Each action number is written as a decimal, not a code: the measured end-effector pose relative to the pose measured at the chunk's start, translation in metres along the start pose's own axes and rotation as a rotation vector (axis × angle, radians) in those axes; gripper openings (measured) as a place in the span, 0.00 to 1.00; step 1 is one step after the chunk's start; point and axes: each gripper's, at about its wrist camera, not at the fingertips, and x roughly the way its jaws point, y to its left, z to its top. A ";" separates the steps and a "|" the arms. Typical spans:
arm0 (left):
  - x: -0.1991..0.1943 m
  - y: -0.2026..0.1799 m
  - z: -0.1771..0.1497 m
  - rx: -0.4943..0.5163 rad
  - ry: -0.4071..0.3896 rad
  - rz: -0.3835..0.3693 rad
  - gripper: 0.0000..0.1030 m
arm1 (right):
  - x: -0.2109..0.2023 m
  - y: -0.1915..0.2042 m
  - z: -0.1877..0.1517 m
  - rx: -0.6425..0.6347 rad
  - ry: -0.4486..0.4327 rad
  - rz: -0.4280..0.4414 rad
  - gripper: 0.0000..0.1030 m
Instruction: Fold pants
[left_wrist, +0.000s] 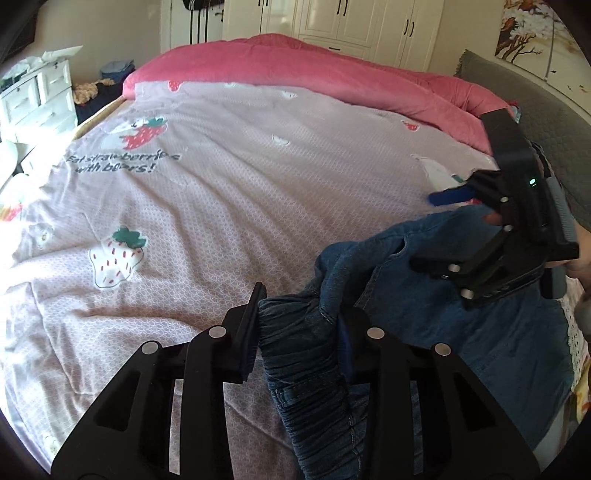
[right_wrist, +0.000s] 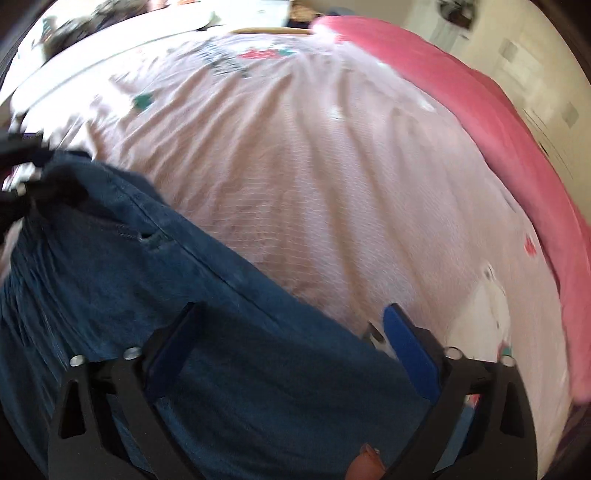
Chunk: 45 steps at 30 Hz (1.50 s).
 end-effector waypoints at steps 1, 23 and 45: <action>-0.002 -0.001 0.000 0.003 -0.004 -0.003 0.25 | -0.001 0.002 0.000 0.006 0.005 0.032 0.36; -0.116 -0.044 -0.097 0.075 -0.167 -0.077 0.25 | -0.166 0.122 -0.120 0.169 -0.233 0.087 0.07; -0.119 -0.041 -0.175 0.009 -0.002 -0.063 0.47 | -0.125 0.194 -0.200 0.373 -0.164 0.239 0.13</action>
